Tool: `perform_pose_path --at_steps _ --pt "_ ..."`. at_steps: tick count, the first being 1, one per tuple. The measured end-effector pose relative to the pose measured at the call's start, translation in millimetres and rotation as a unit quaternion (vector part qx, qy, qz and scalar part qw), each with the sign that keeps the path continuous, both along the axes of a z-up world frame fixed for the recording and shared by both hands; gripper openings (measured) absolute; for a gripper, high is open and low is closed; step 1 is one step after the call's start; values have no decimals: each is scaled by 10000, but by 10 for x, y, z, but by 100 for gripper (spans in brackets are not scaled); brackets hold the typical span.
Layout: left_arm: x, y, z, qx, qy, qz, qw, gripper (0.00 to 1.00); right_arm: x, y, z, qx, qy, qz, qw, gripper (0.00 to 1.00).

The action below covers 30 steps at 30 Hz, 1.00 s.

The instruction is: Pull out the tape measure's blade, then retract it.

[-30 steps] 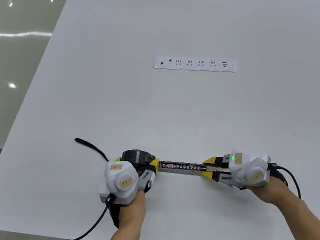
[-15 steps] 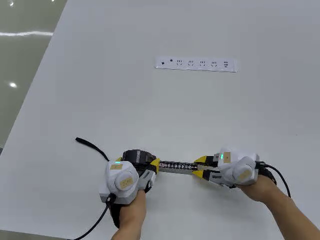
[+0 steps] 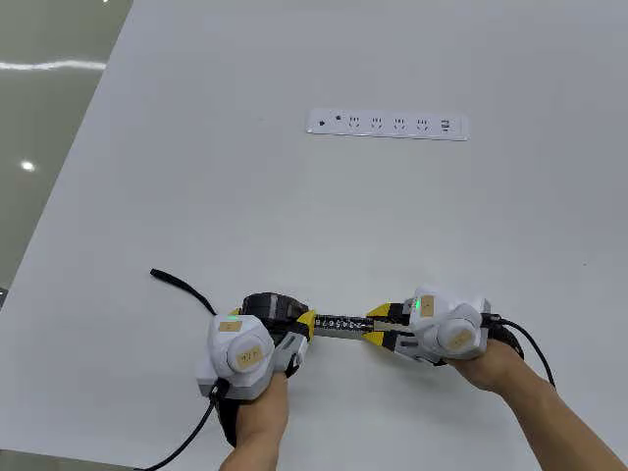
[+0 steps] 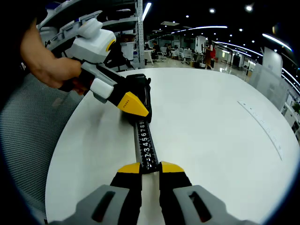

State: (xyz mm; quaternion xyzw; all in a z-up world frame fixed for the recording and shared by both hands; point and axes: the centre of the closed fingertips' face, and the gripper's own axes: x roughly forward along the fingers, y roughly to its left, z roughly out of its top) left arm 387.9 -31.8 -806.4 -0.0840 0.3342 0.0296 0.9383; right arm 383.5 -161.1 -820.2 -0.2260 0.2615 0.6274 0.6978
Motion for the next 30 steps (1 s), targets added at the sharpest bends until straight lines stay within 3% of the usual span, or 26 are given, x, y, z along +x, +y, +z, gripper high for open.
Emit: perform_pose_path --at_steps 30 --pt "16 17 23 -45 15 -1 10000 64 -8 550 -11 71 -52 133 9999 11"
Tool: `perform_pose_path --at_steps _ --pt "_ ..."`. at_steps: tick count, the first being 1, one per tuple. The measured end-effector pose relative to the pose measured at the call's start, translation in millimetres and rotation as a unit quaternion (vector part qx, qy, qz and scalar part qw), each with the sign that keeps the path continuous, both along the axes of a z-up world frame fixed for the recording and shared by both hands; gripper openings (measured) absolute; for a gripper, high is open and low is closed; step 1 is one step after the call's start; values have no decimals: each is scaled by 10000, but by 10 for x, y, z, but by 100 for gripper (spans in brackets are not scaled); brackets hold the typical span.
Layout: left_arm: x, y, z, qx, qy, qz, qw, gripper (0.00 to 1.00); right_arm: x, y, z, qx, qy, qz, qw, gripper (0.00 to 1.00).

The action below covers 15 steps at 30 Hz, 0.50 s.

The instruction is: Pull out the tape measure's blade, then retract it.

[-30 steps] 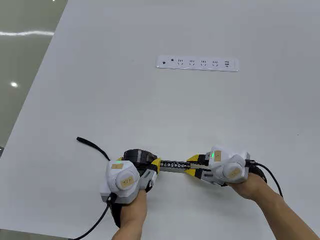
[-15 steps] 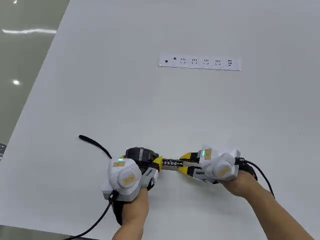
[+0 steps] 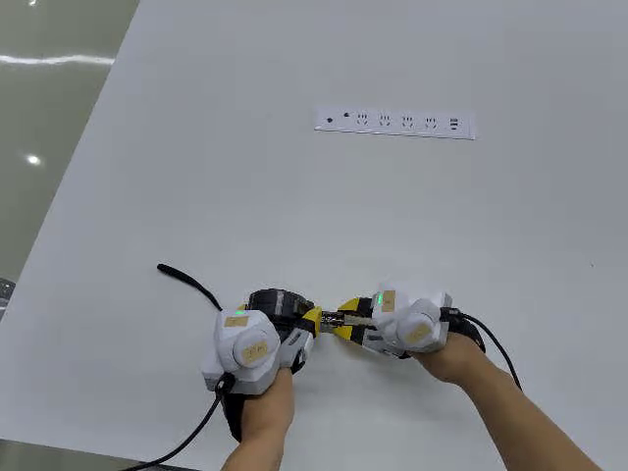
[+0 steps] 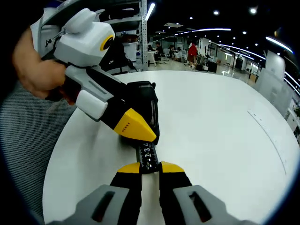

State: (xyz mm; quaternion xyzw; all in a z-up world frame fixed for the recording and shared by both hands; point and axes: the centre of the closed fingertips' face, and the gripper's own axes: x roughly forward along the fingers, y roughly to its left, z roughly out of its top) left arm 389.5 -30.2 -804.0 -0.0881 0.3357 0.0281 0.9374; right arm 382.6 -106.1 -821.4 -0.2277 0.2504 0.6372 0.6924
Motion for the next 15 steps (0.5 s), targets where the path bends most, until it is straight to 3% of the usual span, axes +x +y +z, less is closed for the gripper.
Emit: perform_pose_path --at_steps 11,15 --pt "-12 9 10 -52 7 27 10000 64 -26 225 -4 52 -74 89 9999 11" --pt "-10 7 5 -67 -7 71 10000 64 -19 226 -14 26 -107 109 9999 12"
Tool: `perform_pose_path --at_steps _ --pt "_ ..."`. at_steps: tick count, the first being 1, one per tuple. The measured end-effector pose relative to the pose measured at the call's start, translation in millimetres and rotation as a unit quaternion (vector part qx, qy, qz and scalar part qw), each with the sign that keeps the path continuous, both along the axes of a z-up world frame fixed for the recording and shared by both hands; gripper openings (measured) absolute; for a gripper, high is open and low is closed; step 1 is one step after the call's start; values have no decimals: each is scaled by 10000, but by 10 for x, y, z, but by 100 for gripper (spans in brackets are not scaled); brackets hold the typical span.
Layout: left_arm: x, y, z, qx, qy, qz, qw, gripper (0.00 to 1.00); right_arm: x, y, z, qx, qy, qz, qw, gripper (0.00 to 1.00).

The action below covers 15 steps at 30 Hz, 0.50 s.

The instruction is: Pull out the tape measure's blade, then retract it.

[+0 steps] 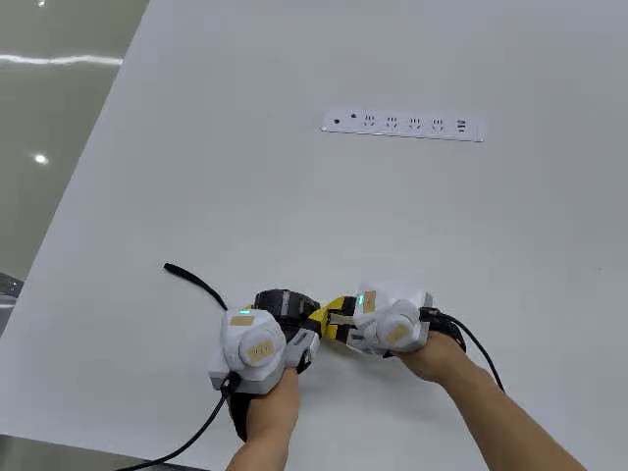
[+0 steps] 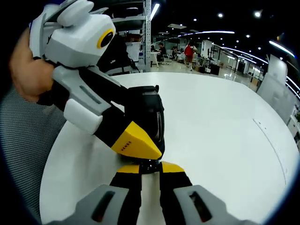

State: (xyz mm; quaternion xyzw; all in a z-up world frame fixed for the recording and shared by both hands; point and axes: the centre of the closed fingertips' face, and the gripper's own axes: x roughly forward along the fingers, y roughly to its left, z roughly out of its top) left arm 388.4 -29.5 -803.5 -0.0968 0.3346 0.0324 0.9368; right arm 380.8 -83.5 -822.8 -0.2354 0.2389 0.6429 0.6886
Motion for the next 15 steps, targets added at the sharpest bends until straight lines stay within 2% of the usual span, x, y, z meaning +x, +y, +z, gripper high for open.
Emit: perform_pose_path --at_steps 4,7,9,15 --pt "0 -5 -3 8 -8 -12 10000 64 2 -5 2 -48 -49 27 10000 12" --pt "-4 -20 -13 71 -3 -86 9999 65 -7 -9 -19 -59 44 -27 10000 13" --pt "-9 -23 -16 106 -11 -100 9999 65 -11 -3 -33 -67 -39 31 10000 13" --pt "-7 -23 -12 171 -63 -107 9998 66 -16 -3 -23 -66 -55 0 10000 14"
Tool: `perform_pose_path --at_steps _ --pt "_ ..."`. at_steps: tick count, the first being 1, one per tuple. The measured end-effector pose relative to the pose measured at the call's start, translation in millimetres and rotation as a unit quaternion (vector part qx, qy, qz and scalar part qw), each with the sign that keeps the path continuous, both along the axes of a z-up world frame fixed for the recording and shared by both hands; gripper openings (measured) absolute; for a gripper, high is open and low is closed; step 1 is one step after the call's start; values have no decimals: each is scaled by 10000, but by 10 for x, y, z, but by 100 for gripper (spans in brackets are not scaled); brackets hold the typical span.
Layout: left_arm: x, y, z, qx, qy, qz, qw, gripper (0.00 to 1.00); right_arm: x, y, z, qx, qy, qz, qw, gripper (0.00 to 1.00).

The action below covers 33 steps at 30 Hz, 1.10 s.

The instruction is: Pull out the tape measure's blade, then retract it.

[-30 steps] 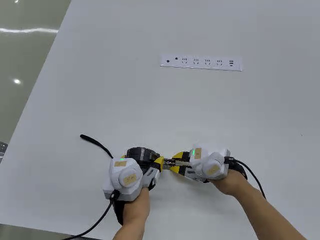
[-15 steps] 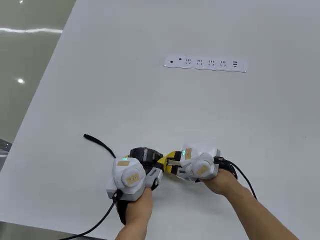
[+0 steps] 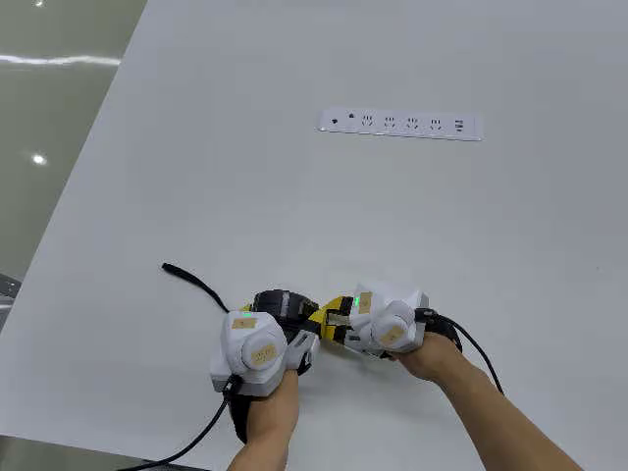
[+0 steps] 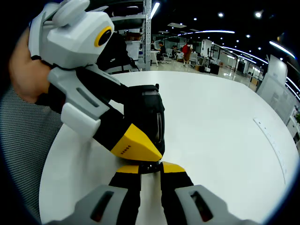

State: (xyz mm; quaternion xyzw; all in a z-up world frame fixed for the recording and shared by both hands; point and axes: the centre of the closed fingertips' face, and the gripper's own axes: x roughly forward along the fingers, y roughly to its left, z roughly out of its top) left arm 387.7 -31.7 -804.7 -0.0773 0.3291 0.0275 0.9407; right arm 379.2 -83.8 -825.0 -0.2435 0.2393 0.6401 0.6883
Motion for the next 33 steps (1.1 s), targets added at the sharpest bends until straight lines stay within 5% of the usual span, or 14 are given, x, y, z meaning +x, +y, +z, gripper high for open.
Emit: perform_pose_path --at_steps 33 --pt "-28 23 56 27 96 -335 9994 69 70 -250 130 46 29 -365 9993 25"
